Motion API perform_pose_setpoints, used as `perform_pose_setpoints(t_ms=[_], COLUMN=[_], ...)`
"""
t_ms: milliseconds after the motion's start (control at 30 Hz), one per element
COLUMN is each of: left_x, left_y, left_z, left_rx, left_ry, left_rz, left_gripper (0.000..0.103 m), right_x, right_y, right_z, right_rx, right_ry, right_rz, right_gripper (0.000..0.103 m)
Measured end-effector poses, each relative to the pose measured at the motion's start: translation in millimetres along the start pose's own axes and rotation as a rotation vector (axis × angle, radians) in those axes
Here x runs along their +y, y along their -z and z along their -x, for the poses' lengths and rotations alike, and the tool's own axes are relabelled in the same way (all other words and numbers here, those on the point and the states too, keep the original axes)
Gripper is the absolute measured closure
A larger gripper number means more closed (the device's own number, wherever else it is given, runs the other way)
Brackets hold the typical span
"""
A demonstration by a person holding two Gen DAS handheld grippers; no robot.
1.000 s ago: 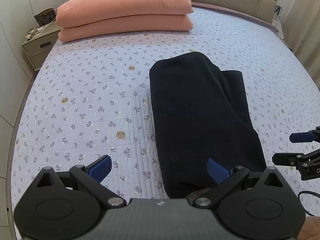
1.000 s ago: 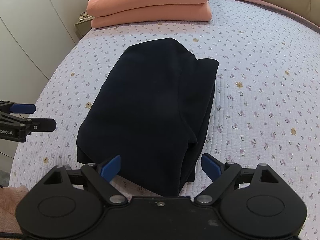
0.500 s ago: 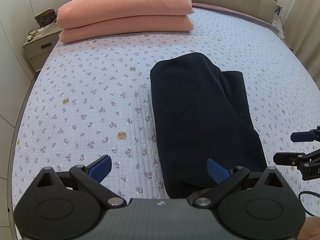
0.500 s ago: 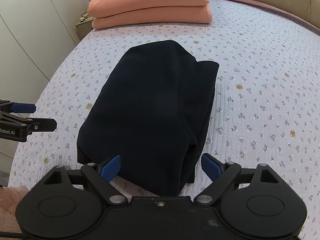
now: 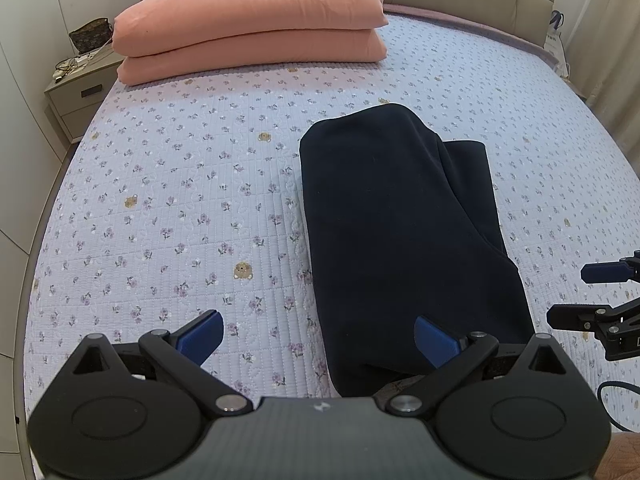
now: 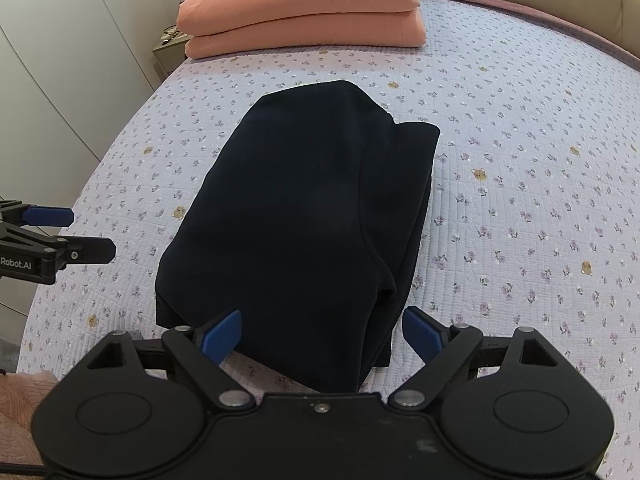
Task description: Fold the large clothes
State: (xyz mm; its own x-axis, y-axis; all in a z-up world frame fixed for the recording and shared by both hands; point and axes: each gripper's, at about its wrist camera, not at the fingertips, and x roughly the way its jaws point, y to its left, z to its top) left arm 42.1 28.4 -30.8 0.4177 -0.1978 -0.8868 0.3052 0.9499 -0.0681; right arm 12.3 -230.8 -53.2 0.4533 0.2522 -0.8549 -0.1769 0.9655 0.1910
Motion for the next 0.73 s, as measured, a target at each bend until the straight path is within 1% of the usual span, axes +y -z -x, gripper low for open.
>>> perform_pose_setpoints(t_ms=[167, 400, 533, 733], left_x=[0.3, 0.5, -0.3, 1.2], left_y=[0.2, -0.1, -0.3, 0.1], left_z=[-0.3, -0.6, -0.7, -5.0], left_rx=[0.001, -0.006, -0.011, 0.015], left_ry=[-0.005, 0.027, 0.028, 0.027], left_rz=[0.006, 0.007, 0.003, 0.012], left_gripper=[0.000, 0.000, 0.000, 0.000], right_x=[0.4, 2.5, 2.2, 2.0], right_y=[-0.3, -1.0, 0.3, 0.9], right_z=[-0.2, -2.3, -2.8, -2.9], right_rx=[0.002, 0.018, 0.021, 0.022], right_ry=[0.004, -0.004, -0.005, -0.008], right_rz=[0.005, 0.031, 0.033, 0.038], right_gripper=[0.000, 0.000, 0.000, 0.000])
